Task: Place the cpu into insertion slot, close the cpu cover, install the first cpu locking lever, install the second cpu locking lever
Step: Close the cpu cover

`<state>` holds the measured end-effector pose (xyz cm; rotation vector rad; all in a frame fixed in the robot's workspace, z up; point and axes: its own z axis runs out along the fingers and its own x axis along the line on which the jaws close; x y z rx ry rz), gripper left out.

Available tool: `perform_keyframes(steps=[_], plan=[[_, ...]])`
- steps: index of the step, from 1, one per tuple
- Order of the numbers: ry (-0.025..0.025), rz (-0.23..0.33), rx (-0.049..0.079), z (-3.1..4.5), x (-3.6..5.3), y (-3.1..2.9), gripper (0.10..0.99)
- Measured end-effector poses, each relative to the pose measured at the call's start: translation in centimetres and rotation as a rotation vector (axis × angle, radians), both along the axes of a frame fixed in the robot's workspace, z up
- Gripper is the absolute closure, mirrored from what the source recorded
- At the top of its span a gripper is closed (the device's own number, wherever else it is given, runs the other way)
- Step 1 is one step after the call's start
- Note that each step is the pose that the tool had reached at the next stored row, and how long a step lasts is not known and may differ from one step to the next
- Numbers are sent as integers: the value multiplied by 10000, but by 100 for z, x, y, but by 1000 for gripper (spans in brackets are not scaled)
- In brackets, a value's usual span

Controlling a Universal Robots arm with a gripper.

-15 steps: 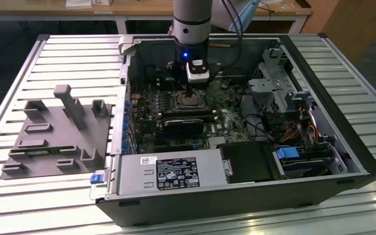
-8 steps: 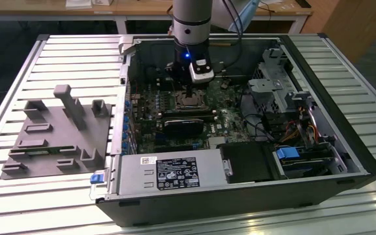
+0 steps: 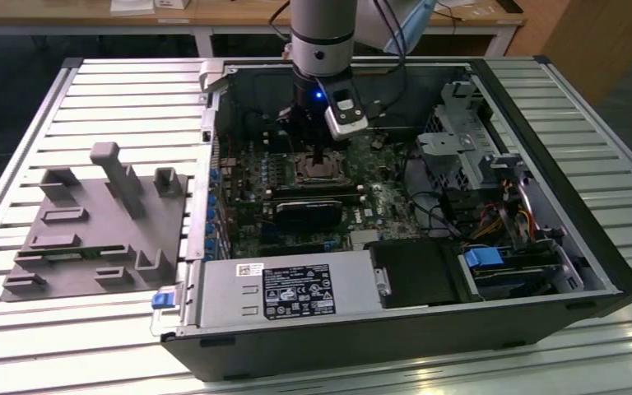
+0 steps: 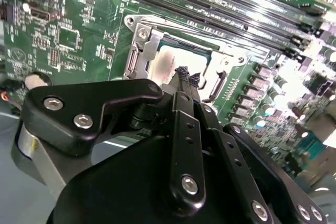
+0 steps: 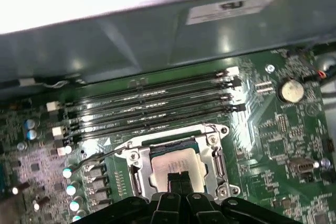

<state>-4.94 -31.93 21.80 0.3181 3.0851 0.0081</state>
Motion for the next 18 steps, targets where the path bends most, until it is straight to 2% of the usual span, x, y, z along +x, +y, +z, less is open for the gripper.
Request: perform_keyframes(steps=[5,9,11,18], plan=[[0,243,47,-9,-22,-2,984],[-6,250,447,-14,-25,-26,984],[-7,253,555,-20,-30,-37,984],[-8,281,622,-56,-80,-72,984]])
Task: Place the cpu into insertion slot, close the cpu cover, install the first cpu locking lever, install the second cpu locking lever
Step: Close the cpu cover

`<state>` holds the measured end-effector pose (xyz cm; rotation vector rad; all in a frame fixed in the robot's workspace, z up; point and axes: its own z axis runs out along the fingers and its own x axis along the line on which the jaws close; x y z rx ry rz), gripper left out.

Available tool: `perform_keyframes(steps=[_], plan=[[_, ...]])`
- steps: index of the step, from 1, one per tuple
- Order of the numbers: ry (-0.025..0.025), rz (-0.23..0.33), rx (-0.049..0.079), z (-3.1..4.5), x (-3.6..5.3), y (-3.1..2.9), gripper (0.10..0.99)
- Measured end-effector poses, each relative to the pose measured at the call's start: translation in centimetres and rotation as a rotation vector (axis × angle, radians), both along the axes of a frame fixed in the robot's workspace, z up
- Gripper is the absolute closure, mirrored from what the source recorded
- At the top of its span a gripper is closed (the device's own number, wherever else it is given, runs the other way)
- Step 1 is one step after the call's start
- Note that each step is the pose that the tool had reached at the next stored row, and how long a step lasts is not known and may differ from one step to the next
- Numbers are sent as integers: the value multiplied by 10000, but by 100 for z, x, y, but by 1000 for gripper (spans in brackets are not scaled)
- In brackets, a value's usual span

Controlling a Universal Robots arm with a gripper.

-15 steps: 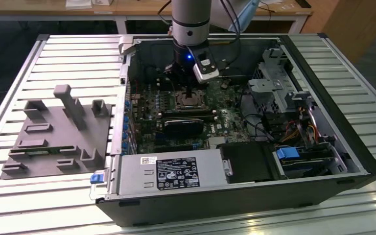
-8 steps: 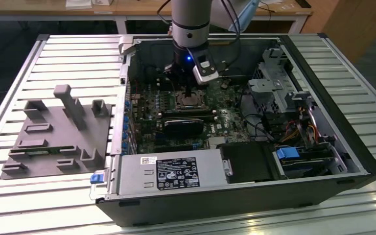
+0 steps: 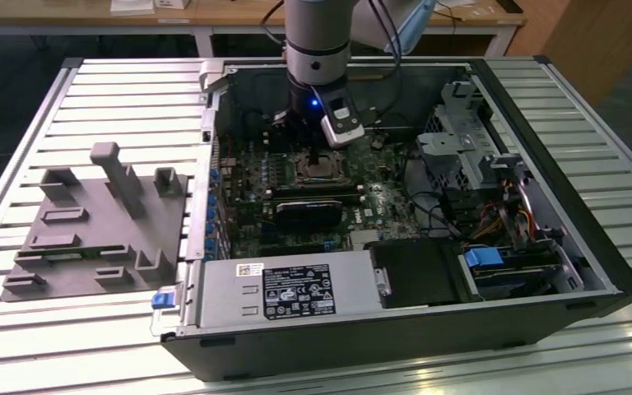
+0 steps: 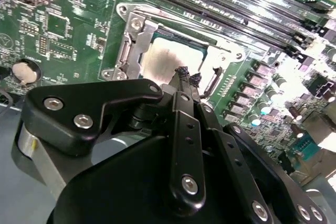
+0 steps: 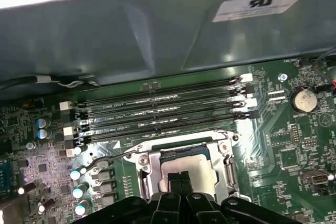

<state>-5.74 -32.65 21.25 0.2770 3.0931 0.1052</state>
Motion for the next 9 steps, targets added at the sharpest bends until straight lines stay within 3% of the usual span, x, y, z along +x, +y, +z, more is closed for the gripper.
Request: perform_keyframes(steps=[6,9], plan=[[-4,101,14,-22,-87,-9,984],[-38,150,27,-26,-126,-10,984]])
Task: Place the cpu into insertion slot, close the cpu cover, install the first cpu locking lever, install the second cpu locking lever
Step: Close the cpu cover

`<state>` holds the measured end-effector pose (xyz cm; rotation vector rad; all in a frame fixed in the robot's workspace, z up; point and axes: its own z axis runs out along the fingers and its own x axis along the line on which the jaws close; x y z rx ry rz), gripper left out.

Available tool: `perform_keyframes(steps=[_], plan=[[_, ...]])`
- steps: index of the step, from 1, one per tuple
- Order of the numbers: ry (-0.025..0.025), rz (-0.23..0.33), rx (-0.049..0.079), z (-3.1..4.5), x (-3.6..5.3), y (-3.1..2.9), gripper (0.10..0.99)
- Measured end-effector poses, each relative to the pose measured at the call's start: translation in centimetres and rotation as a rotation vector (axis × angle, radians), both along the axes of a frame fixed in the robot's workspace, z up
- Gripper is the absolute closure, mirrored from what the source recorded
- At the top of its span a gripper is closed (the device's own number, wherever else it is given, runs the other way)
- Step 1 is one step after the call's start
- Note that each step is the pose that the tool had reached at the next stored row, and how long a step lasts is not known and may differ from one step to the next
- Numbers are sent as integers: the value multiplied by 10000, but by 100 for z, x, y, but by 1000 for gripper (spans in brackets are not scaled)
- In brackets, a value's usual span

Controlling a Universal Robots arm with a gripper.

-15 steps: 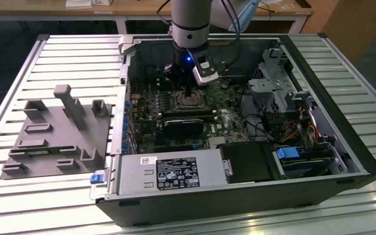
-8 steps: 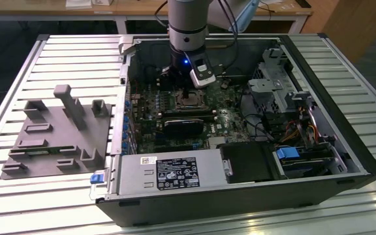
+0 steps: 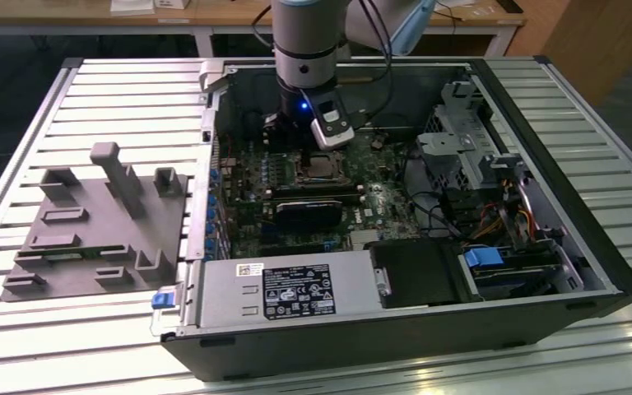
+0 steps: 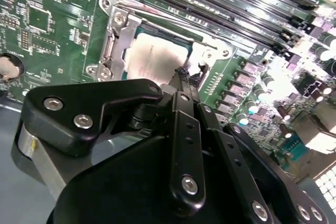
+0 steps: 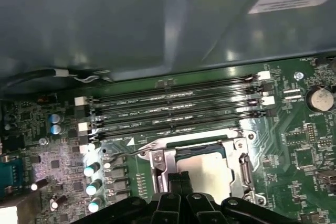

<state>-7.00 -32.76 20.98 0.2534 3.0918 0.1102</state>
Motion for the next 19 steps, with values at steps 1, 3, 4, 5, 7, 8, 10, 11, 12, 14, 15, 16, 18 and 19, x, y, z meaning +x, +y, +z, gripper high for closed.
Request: perform_keyframes(steps=[1,3,4,5,7,8,10,11,12,14,15,16,18,19], plan=[[-14,12,0,-2,-10,-2,984],[-33,36,1,-9,-29,-8,984],[-38,49,2,-14,-35,-12,984],[-41,62,2,-20,-40,-16,984],[-43,76,1,-31,-45,-23,984],[-43,80,1,-37,-46,-24,984],[-44,84,1,-52,-49,-24,984],[-42,85,0,-58,-51,-24,984],[-43,86,0,-64,-52,-24,984],[-42,88,0,-72,-55,-24,984],[-43,89,0,-77,-56,-24,984],[-43,90,1,-82,-57,-24,984],[-43,91,1,-92,-60,-24,984],[-43,91,-1,-95,-61,-24,984]])
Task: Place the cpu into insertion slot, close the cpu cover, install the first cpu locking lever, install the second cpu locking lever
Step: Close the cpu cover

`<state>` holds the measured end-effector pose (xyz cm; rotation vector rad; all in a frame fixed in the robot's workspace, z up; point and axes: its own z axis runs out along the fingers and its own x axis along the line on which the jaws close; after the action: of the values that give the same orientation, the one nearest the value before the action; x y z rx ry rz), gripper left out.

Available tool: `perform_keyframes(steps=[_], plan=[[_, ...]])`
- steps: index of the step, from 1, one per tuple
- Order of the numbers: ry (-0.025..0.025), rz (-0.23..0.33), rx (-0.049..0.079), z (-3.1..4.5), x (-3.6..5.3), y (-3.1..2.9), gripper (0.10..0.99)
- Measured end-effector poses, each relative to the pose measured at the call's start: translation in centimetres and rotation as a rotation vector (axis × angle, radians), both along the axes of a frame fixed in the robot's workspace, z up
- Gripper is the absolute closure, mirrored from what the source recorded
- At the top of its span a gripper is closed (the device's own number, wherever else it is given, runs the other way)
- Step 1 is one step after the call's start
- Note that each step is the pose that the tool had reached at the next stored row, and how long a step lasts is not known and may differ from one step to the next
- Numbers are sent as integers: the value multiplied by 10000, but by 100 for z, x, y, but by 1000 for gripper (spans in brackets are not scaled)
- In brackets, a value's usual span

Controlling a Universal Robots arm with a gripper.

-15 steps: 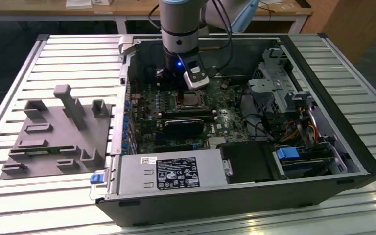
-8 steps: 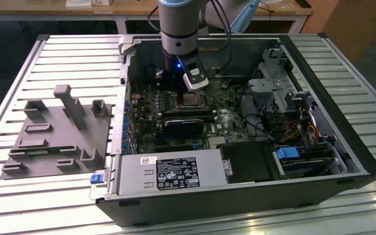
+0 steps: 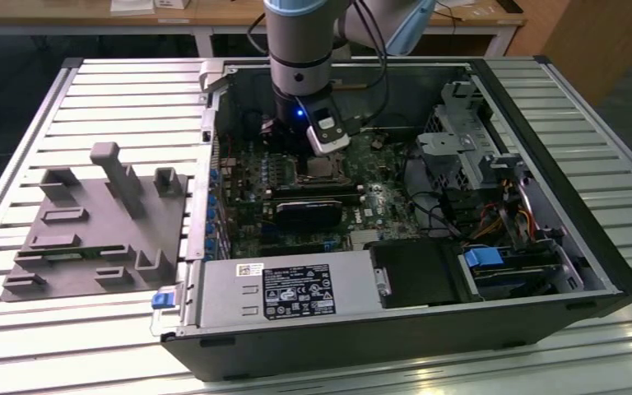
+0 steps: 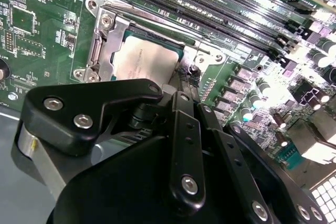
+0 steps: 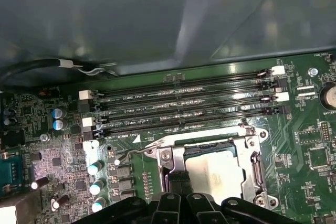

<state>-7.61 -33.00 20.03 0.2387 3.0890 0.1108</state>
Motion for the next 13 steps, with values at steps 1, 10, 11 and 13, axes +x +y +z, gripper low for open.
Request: perform_keyframes(steps=[1,10,11,13], plan=[[1,1,1,-1,0,0,984],[-2,1,43,-3,9,0,984],[-1,0,47,-3,13,0,984],[-1,0,51,-3,22,0,984]])
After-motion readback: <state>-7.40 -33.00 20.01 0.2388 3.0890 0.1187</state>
